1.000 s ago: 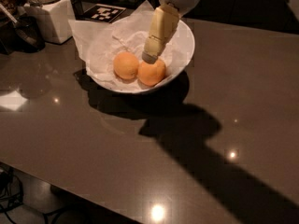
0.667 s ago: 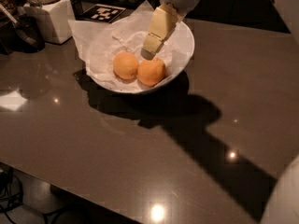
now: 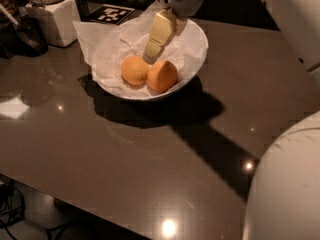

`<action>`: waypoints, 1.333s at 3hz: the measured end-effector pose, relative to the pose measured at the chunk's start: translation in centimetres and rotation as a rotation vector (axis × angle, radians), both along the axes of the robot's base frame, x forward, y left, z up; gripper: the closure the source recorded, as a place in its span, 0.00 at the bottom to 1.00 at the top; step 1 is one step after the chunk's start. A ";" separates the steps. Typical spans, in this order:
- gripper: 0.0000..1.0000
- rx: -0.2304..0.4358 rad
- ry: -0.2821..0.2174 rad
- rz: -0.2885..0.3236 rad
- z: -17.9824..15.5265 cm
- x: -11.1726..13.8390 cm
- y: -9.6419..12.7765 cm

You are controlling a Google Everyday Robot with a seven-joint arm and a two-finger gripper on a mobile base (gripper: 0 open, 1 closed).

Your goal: Pick orange from white bowl

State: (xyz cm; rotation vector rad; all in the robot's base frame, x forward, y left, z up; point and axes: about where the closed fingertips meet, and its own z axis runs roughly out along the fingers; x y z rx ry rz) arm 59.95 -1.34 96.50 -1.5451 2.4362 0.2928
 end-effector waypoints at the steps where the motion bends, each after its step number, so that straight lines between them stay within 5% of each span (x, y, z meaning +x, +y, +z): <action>1: 0.12 0.003 0.016 0.001 -0.6 0.5 0.6; 4: 0.26 -0.016 0.028 -0.020 -1.7 2.2 1.0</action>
Offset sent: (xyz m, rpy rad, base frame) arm -0.0223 -0.0129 -0.0137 -0.0833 0.1533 0.0310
